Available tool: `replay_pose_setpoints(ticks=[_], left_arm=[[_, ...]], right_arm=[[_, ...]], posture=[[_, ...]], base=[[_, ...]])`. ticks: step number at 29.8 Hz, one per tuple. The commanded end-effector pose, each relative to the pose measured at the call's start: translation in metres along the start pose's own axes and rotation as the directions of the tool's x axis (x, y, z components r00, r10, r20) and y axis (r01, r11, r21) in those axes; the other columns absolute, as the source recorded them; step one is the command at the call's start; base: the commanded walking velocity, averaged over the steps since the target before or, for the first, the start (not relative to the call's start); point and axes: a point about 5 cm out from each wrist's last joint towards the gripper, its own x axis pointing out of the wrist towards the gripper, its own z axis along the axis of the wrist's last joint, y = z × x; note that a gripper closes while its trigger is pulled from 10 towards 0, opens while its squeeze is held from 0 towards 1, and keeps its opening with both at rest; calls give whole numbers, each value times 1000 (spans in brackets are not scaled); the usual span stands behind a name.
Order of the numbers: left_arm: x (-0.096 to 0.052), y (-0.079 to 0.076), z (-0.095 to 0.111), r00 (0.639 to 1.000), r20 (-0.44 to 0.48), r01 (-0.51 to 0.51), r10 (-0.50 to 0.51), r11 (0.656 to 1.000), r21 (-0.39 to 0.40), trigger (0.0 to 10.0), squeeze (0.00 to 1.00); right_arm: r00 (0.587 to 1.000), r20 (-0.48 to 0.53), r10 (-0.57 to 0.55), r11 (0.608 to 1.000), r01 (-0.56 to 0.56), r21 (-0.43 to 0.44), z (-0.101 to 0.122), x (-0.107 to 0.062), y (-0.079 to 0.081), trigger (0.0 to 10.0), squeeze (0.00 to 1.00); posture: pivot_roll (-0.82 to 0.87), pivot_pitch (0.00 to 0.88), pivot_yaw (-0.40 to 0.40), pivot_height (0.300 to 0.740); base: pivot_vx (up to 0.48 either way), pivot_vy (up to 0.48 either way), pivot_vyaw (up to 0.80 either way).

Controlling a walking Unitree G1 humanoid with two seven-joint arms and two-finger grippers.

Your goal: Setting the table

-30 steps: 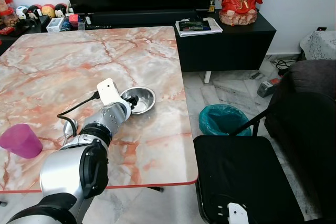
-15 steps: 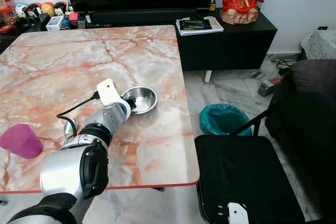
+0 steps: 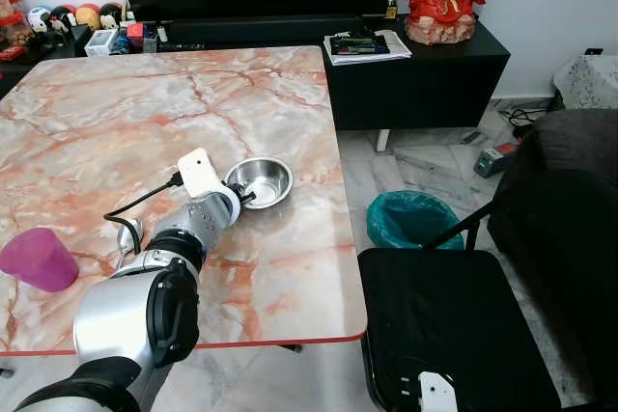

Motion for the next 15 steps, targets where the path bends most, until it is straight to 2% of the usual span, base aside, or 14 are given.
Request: replay_pose_setpoints(ticks=[1, 2, 3, 8, 13, 15], left_arm=[[0, 7, 2, 999, 25, -24, 24, 1000, -6, 0, 0], [0, 7, 7, 998, 58, -17, 17, 1000, -8, 0, 0], [-1, 7, 11, 996, 85, -17, 15, 1000, 23, 0, 0], [-2, 9, 18, 990, 141, -15, 6, 998, 62, 0, 0], [-3, 11, 21, 986, 165, -13, 2, 998, 67, 0, 0], [-5, 9, 33, 966, 249, 56, -62, 998, 31, 0, 0]], right_arm=[[1000, 7, 4, 1000, -4, 9, 2, 0, 0, 10000, 0], [1000, 9, 3, 1000, -3, 10, 3, 0, 0, 10000, 0], [1000, 10, 3, 1000, -3, 9, 4, 1, 0, 10000, 0], [1000, 15, 4, 1000, -4, 5, 7, 1, 1, 10000, 0], [1000, 15, 4, 1000, -4, 2, 8, 2, 1, 10000, 0], [1000, 14, 3, 1000, -3, -4, 11, 2, 1, 10000, 0]], posture=[[-68, 38, 39, 740], [-66, 30, 36, 740], [-65, 28, 36, 740], [-60, 6, 30, 740], [-52, 0, 24, 740], [-51, 0, 22, 740]], base=[[0, 0, 0], [0, 0, 0], [0, 0, 0], [0, 0, 0], [0, 0, 0], [0, 0, 0]])
